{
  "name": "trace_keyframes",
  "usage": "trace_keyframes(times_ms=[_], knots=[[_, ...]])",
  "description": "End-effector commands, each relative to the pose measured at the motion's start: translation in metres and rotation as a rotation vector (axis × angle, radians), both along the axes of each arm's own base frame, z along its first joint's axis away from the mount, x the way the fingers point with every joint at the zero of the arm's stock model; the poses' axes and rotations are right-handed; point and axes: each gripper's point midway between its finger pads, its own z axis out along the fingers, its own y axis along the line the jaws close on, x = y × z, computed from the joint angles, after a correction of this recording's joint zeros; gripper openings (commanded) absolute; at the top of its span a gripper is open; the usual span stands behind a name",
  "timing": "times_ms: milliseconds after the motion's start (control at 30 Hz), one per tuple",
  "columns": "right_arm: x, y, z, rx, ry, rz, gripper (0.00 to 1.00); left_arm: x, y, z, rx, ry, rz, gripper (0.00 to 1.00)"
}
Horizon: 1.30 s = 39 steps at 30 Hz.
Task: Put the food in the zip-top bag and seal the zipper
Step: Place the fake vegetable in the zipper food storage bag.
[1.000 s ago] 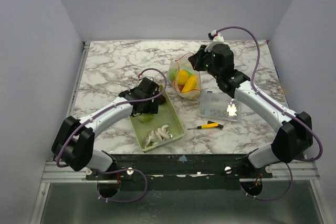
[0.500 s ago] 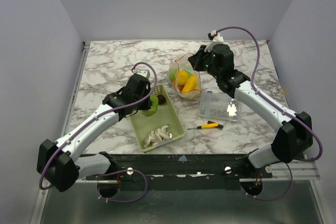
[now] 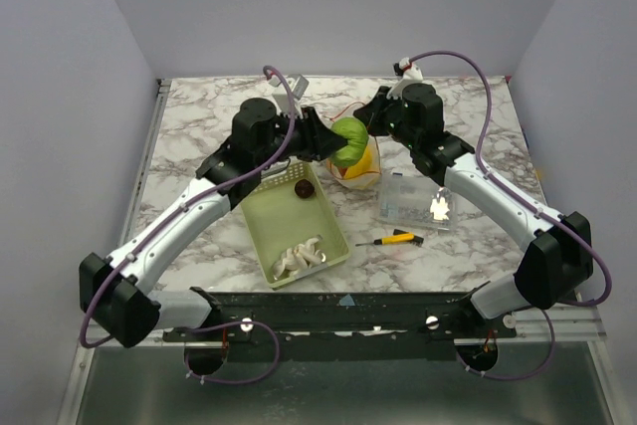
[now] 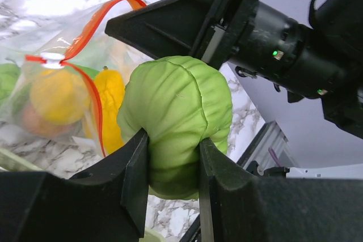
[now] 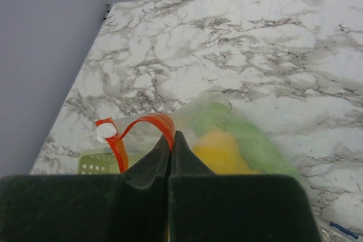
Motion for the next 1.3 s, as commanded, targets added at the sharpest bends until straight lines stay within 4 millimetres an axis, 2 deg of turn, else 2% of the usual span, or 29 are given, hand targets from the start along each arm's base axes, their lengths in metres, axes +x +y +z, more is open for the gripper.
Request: trace_keyframes(times_ms=[0,133,300,400,500,733,867,933,967,1033,1133,1267], knots=[[-0.009,0.008,0.033,0.081,-0.044,0.042,0.01,0.009,-0.032,0.012,-0.086,0.001,-0.105,0.11],[-0.011,0.007,0.042,0.12,-0.048,0.029,0.01,0.018,-0.036,-0.006,-0.078,0.01,-0.071,0.11],[-0.01,0.007,0.046,0.161,-0.04,0.011,0.01,0.025,-0.027,-0.033,0.097,0.0,0.077,0.12],[-0.008,0.008,0.047,0.18,-0.048,0.004,0.01,0.028,-0.017,-0.047,0.147,0.018,0.181,0.12],[-0.004,0.007,0.047,0.171,-0.038,-0.013,0.01,0.025,-0.013,-0.06,0.153,0.034,0.209,0.12],[-0.001,0.001,0.048,0.169,-0.05,-0.044,0.01,0.026,-0.003,-0.075,0.162,0.063,0.271,0.11],[0.001,0.007,0.048,0.163,-0.047,-0.022,0.01,0.03,-0.011,-0.076,0.152,0.094,0.261,0.15],[-0.004,0.014,0.048,0.173,-0.05,0.026,0.01,0.036,-0.017,-0.069,0.174,0.103,0.263,0.34],[-0.005,0.015,0.046,0.175,-0.048,0.031,0.01,0.04,-0.019,-0.067,0.181,0.109,0.267,0.49],[-0.005,0.014,0.043,0.163,-0.039,0.028,0.01,0.045,-0.02,-0.062,0.191,0.128,0.289,0.69],[-0.005,0.01,0.042,0.142,-0.048,0.016,0.01,0.052,-0.017,-0.057,0.24,0.155,0.322,0.84],[-0.002,0.006,0.038,0.1,-0.046,-0.002,0.01,0.044,-0.018,-0.048,0.253,0.153,0.278,0.94]])
